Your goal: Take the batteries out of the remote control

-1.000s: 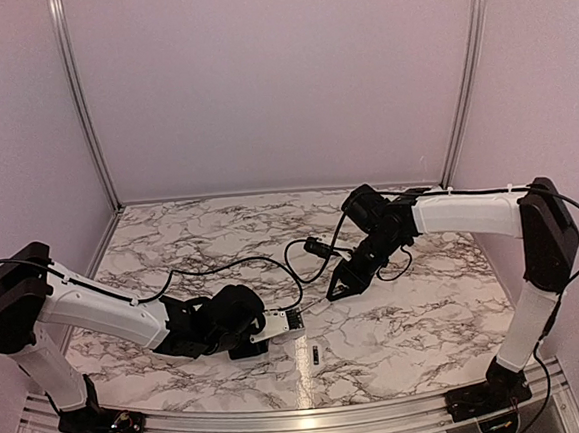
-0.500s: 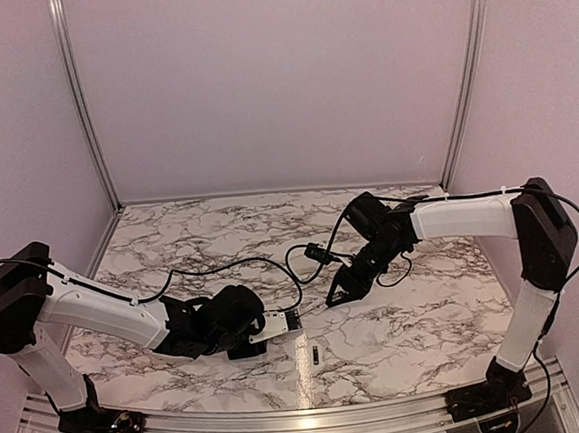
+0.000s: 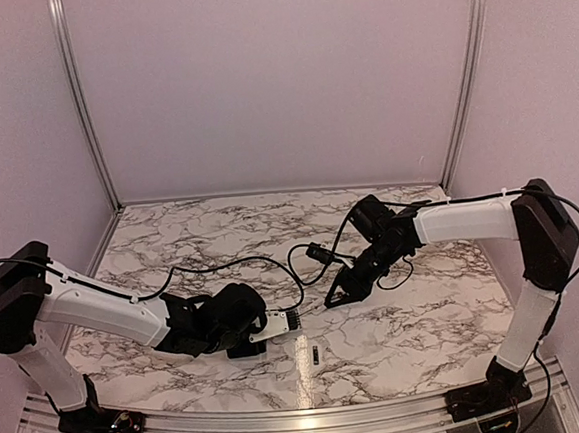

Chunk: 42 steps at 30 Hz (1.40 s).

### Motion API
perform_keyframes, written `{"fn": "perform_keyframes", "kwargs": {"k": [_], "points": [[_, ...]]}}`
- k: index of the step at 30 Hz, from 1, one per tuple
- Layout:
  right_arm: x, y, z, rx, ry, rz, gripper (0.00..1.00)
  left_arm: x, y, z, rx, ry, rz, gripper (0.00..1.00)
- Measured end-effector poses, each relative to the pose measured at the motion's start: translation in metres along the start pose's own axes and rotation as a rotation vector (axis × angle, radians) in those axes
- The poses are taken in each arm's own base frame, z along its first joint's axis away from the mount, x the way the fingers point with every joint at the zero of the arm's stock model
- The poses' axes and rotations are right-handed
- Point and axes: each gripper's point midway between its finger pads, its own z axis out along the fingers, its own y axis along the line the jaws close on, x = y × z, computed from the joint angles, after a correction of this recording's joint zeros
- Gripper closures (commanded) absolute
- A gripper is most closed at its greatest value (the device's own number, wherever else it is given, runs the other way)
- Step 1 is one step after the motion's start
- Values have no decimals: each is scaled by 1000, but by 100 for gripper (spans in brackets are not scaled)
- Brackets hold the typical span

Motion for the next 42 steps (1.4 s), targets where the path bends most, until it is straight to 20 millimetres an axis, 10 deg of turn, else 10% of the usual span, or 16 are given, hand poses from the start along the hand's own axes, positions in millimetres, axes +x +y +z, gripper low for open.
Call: {"fn": "perform_keyframes", "kwargs": {"k": [24,42], "points": [[-7,11,-15,23,-34,-12,100,-8,5,-2,-2,-8,-24,93],[-30,10,-77,282,-207,57,100,-6,18,-6,8,-15,-323,87]]}}
